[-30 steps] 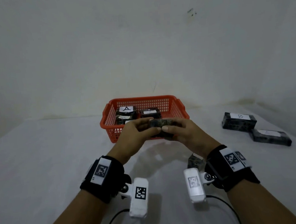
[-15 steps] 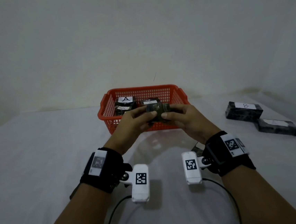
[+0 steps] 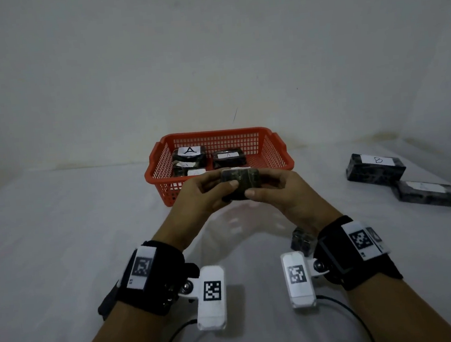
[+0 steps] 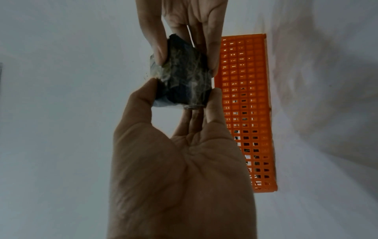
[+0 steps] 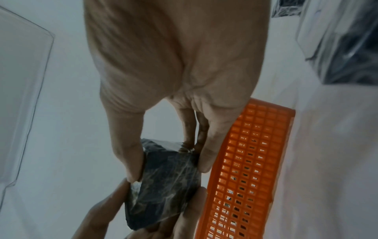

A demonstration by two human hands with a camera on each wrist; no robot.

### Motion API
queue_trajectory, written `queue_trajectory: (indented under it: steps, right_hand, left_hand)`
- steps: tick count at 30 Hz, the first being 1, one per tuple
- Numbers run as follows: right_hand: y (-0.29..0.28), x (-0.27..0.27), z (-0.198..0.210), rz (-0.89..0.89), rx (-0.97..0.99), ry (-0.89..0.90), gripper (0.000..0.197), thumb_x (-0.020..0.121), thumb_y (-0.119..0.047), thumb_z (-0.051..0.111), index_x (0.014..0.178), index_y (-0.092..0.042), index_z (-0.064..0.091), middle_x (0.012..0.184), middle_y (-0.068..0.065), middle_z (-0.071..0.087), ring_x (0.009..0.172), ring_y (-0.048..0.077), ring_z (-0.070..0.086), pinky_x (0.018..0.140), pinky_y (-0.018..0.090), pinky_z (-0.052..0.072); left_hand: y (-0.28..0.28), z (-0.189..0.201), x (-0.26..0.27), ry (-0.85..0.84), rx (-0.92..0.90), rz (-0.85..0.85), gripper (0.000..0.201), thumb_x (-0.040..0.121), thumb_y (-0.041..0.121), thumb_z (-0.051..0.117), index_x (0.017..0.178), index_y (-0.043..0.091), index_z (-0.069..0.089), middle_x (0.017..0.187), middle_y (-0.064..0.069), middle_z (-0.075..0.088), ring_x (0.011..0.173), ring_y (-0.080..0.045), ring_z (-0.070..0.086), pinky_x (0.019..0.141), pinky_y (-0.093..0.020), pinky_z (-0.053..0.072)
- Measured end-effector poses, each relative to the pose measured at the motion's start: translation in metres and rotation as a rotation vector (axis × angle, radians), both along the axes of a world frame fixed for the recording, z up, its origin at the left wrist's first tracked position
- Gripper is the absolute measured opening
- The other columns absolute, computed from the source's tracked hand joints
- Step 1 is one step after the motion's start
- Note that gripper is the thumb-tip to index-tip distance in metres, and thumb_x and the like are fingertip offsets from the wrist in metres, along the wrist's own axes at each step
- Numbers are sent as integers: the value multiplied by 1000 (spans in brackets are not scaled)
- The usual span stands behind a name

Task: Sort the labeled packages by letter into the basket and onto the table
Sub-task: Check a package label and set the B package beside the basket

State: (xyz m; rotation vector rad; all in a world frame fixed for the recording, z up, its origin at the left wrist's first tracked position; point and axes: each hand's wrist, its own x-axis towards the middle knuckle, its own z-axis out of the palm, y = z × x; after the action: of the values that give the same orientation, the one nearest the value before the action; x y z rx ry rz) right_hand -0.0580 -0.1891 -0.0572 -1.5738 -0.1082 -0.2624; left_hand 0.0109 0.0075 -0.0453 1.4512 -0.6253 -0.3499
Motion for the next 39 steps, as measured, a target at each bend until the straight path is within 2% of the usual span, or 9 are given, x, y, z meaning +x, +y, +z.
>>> queue_trajectory:
  steps: [5, 10, 14, 18, 20, 24, 29, 34, 39]
  right_hand:
    - [-3, -6, 1, -18, -44, -4, 41, 88, -3, 77, 128, -7, 69, 121, 12, 76, 115, 23, 73, 99, 33, 58]
    - [1, -6, -2, -56, -28, -12, 44, 85, -21, 78, 126, -8, 70, 122, 14, 75, 116, 30, 72, 102, 46, 58]
    - [4, -4, -3, -70, -24, -27, 49, 84, -22, 82, 129, -8, 69, 122, 14, 75, 117, 32, 71, 101, 46, 58]
    - [7, -6, 3, 33, 47, 53, 45, 95, -30, 67, 134, -8, 65, 129, 15, 72, 122, 32, 68, 103, 47, 57]
    - [8, -7, 4, 29, 91, 95, 41, 99, -33, 62, 131, -8, 66, 128, 18, 72, 118, 36, 70, 98, 48, 59]
    - [8, -5, 2, -75, 111, 86, 32, 100, -22, 63, 127, -4, 68, 120, 22, 74, 107, 37, 74, 83, 46, 63]
    - [8, -1, -3, -151, 48, 15, 40, 95, -15, 70, 134, -9, 63, 123, 10, 75, 107, 28, 76, 87, 48, 64]
    - [8, 1, -3, -137, 52, 28, 38, 96, -13, 69, 133, -7, 63, 122, 11, 76, 109, 28, 75, 93, 46, 62]
    - [6, -3, -1, -183, 10, 4, 30, 97, -19, 68, 125, -8, 70, 117, 10, 77, 107, 26, 76, 91, 46, 63]
  left_hand:
    - [2, 0, -5, -32, 24, -33, 36, 92, 15, 68, 128, 12, 65, 120, -4, 74, 114, -19, 70, 104, -45, 54]
    - [5, -1, -7, -63, 64, -59, 37, 90, 12, 70, 127, 17, 65, 120, -1, 74, 114, -16, 70, 102, -40, 55]
    - [4, 1, -7, -116, 80, 3, 45, 88, 8, 73, 131, 15, 63, 121, 0, 74, 113, -13, 71, 99, -34, 57]
    - [2, -2, -6, -158, 91, 8, 61, 81, 3, 79, 136, 20, 57, 127, 5, 69, 119, -8, 66, 98, -28, 56]
    - [0, -4, -7, -187, 98, -11, 67, 78, 0, 81, 136, 23, 55, 130, 8, 67, 121, -6, 64, 97, -25, 56]
    - [-8, -9, -9, -198, 51, -37, 69, 78, -10, 77, 133, 25, 55, 130, 9, 65, 121, -4, 63, 84, -18, 57]
    - [-16, -12, -9, -52, -16, -4, 54, 94, 13, 67, 144, 21, 51, 128, 3, 68, 117, -15, 67, 93, -33, 59]
    - [-17, -14, -9, -100, -20, 94, 49, 92, 15, 70, 140, 19, 57, 116, 5, 74, 101, -5, 73, 75, -18, 59]
    - [-17, -14, -11, -96, -38, 83, 48, 91, 11, 70, 138, 18, 58, 115, 5, 74, 101, -5, 73, 74, -19, 59]
